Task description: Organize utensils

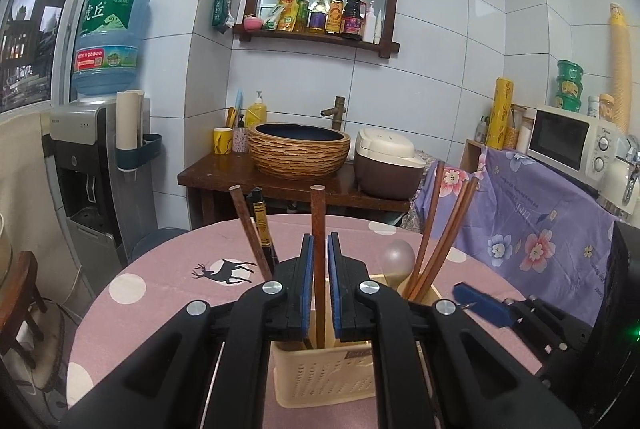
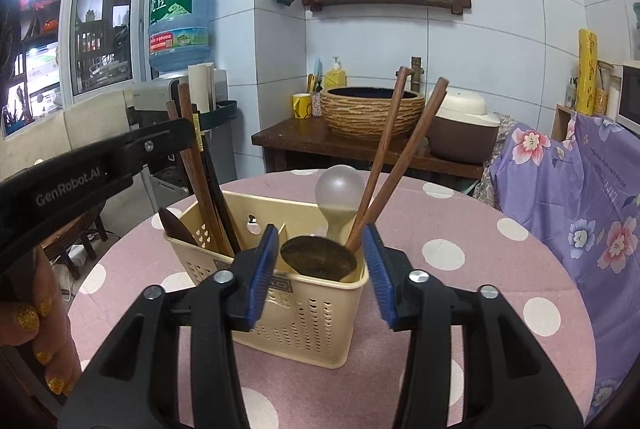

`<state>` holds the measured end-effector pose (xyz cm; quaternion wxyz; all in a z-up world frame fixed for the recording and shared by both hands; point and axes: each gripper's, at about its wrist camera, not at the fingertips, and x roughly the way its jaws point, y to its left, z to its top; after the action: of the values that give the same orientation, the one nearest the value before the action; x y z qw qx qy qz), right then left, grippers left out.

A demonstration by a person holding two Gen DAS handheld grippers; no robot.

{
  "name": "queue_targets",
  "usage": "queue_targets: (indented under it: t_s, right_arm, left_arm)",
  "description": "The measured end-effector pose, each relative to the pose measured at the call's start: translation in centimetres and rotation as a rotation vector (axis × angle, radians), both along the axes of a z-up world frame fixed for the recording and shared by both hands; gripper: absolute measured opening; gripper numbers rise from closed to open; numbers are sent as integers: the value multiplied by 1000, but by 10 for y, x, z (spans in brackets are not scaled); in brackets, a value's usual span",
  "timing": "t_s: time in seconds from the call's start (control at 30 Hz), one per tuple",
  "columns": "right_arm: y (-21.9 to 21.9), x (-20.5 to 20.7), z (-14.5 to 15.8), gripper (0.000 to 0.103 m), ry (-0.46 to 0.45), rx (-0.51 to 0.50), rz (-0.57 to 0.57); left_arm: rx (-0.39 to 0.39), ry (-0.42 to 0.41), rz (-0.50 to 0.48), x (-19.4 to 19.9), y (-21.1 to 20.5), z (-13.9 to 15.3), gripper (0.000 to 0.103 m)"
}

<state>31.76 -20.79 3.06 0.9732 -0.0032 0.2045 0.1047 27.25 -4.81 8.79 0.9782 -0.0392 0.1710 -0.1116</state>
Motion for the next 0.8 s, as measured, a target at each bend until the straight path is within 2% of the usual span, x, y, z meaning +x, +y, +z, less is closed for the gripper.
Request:
queue_targets:
  t_s: [0.03, 0.07, 0.1, 0.13, 0.17, 0.2, 0.27, 0.33, 0.4, 0.5, 0.67, 0.8]
  right_arm:
    - [-2, -5, 0, 60, -11, -1, -5]
    - [-4, -11, 1, 63, -20, -3, -10]
    - [-6, -17, 2, 64, -30, -6, -13]
    - [-9, -26, 4, 67, -44, -11, -17]
    - [-11, -35, 4, 76, -58, -12, -24]
    - [-17, -48, 4, 83, -78, -6, -35]
    - [-27, -69, 3, 86, -96, 4, -42]
    - [-37, -90, 0, 92, -96, 0, -58]
    - [-49, -112, -7, 97, -91, 7, -80]
    - [-66, -144, -30, 97, -43, 48, -116]
    - [-79, -192, -71, 97, 43, 94, -174]
    - [-75, -225, -84, 97, 46, 113, -170]
  left_arm:
    - [4, -8, 4, -5, 2, 0, 15]
    - [4, -19, 8, -11, 4, 1, 27]
    - [1, -31, 12, -16, 8, 2, 35]
    - [-3, -55, 19, -26, 13, 4, 51]
    - [-4, -77, 29, -33, 18, 4, 62]
    - [3, -104, 46, -44, 24, 4, 65]
    - [25, -137, 69, -62, 33, 1, 76]
    - [39, -153, 85, -81, 42, -7, 95]
    - [39, -146, 100, -102, 53, -20, 98]
    - [31, -104, 128, -131, 67, -43, 98]
    - [-51, -20, 184, -177, 86, -75, 98]
    - [-33, -15, 178, -215, 82, -87, 98]
